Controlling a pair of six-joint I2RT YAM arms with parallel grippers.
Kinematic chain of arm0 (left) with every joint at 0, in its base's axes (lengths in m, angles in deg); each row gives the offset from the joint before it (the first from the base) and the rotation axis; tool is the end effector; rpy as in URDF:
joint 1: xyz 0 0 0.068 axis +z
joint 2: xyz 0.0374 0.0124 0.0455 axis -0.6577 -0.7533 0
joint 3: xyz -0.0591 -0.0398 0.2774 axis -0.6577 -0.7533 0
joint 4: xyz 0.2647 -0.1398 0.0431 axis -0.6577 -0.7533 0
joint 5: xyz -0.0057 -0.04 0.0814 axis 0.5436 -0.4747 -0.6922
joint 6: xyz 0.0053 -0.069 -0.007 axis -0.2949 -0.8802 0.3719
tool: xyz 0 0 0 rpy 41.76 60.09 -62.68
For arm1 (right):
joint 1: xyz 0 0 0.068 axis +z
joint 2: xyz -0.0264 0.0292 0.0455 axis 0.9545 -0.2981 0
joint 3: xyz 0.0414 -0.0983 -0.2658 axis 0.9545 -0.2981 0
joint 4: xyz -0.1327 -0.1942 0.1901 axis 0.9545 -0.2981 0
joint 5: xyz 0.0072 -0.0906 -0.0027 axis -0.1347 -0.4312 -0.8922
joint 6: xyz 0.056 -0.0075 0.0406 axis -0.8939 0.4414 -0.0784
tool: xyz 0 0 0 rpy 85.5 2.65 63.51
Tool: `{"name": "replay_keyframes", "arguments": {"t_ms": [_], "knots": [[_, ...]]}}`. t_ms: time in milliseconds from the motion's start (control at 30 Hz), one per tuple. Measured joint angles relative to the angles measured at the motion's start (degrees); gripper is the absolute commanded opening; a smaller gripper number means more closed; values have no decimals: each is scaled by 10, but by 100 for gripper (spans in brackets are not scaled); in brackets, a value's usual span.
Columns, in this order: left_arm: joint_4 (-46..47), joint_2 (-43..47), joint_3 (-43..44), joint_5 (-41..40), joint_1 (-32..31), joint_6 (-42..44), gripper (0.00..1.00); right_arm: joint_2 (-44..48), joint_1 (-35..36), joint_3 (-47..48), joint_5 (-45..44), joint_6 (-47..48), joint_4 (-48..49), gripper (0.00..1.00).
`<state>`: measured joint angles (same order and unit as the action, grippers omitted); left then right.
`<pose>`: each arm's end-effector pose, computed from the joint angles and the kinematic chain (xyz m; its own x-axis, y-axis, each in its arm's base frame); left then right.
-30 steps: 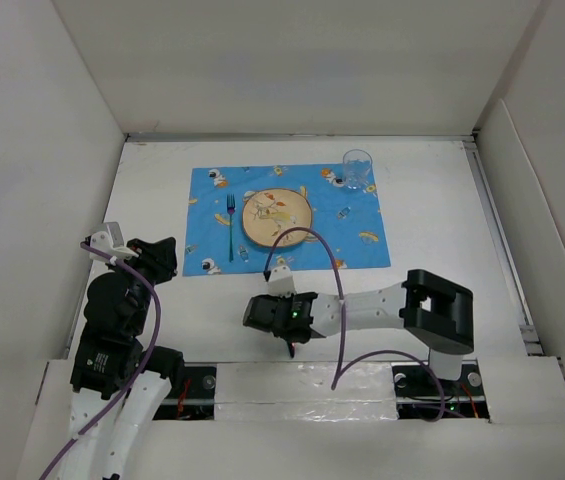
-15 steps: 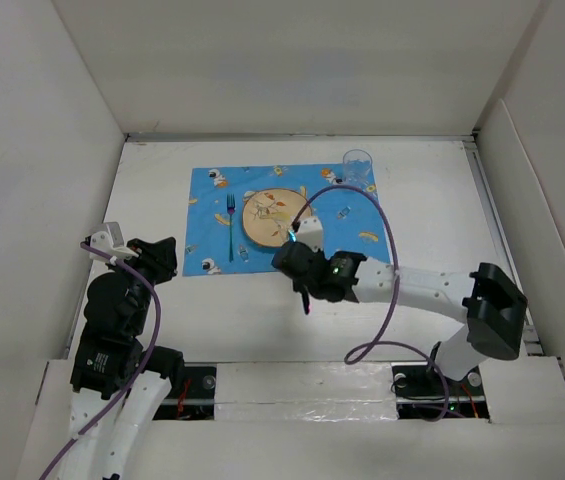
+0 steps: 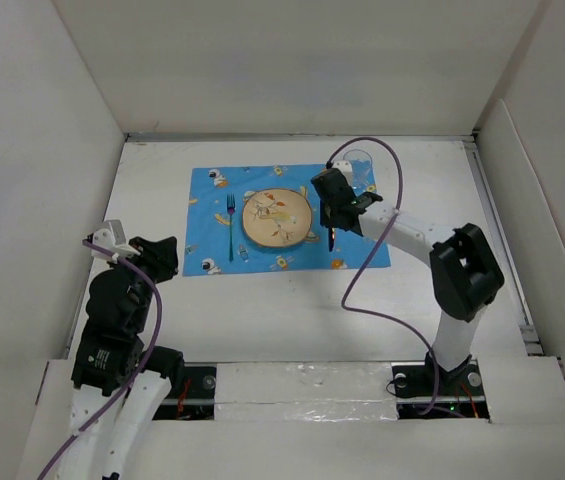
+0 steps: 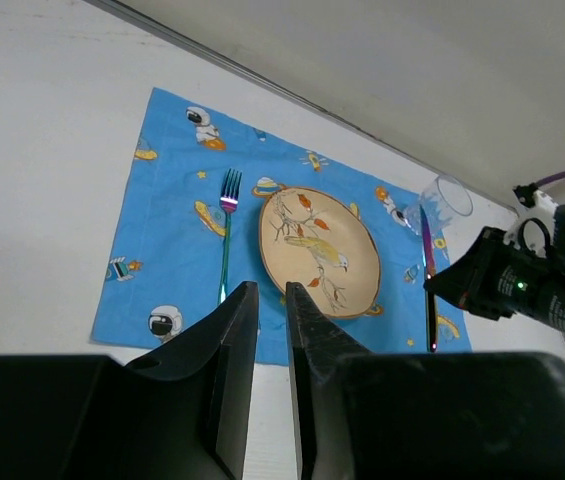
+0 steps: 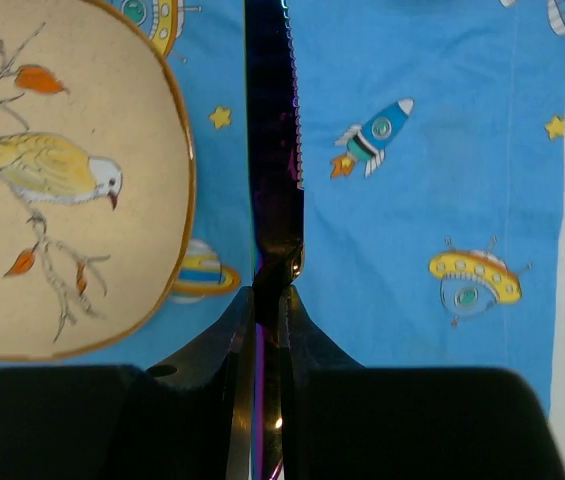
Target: Set the dinner table for one person
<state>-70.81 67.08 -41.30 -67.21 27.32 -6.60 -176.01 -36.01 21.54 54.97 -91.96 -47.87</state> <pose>0.1291 -0.0234 0.3728 -0.0272 -0.4626 -0.8861 0.0953 0.8812 -0.4630 0.3750 0.2491 0.2149 -0.6856 -0.0185 -0.7278 -0.0227 0.9997 -0.0039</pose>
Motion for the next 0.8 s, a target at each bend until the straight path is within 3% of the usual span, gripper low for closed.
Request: {"name": "replay_keyframes", "arguments": {"t_ms": [300,800], "knots": [[0,-8,0,-2,0,0,16,-95,-44,33,59,41,21,0],[0,-28,0,-1,0,0,17,-126,-59,63,85,52,39,0]]}}
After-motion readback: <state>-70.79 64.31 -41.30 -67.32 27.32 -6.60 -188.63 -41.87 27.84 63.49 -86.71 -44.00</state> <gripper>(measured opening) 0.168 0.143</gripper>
